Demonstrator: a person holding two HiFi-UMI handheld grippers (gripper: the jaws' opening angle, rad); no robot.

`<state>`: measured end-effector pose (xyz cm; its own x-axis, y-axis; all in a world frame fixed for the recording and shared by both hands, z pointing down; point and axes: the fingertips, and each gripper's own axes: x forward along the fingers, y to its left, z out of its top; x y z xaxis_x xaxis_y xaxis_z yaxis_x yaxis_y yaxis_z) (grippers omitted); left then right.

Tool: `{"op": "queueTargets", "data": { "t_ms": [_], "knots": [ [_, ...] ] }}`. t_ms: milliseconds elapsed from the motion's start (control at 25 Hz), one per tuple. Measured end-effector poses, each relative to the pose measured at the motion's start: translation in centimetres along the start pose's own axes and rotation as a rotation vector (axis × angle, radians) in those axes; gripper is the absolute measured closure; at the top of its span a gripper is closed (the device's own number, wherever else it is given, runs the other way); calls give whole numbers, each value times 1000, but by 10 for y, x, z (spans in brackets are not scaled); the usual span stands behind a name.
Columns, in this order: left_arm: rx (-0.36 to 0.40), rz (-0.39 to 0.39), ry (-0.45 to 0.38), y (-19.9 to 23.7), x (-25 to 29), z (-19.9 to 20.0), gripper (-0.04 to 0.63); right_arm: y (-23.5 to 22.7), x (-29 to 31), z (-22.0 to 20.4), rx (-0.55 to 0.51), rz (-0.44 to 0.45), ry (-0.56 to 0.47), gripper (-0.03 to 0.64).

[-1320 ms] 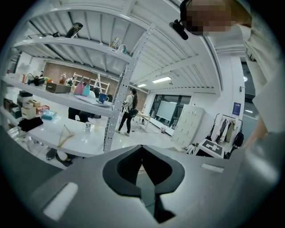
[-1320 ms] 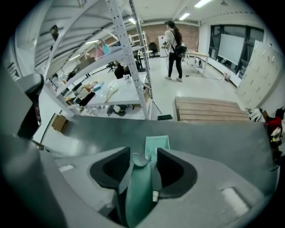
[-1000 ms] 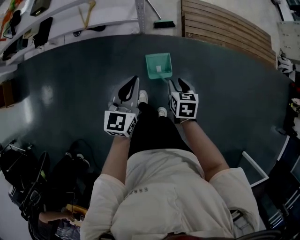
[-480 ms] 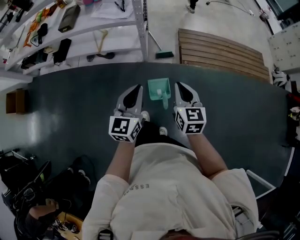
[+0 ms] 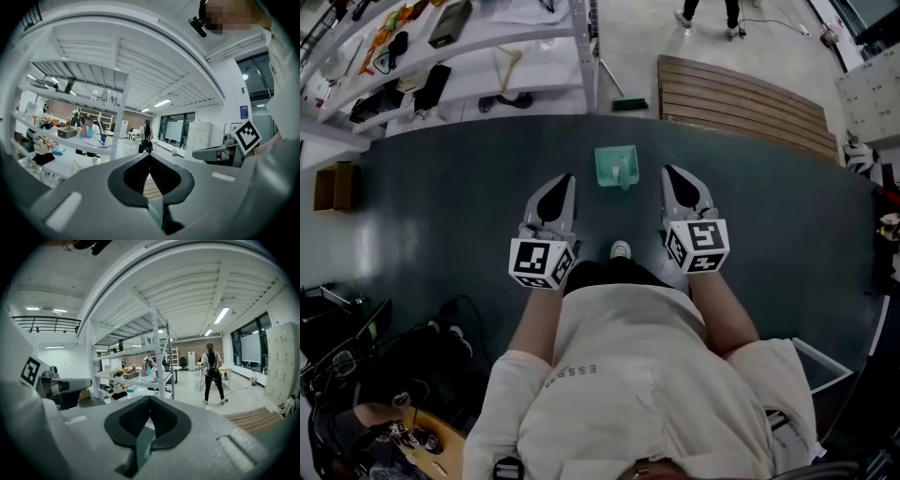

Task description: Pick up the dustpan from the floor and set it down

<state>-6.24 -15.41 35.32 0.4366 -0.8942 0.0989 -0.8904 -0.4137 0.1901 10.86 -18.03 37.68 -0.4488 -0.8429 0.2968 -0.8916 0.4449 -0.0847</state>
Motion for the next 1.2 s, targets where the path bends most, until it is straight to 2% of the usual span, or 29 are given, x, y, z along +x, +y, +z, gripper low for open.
{"op": "queueTargets", "data": {
  "t_ms": [120,480,840,1200],
  "knots": [
    [13,-5,-32,-9,-27,-3,586,9,-25,-4,-7,-1,-23,626],
    [38,-8,-53,-47,-133,-2,586,57,-122,-30,-31,-26,-6,626],
    [17,-45,-19,-102,-245,-27,586,118,-226,-66,-9,-58,27,626],
    [5,-65,-23,-145,-303,-36,586,144,-291,-90,16,-56,47,626]
  ]
}}
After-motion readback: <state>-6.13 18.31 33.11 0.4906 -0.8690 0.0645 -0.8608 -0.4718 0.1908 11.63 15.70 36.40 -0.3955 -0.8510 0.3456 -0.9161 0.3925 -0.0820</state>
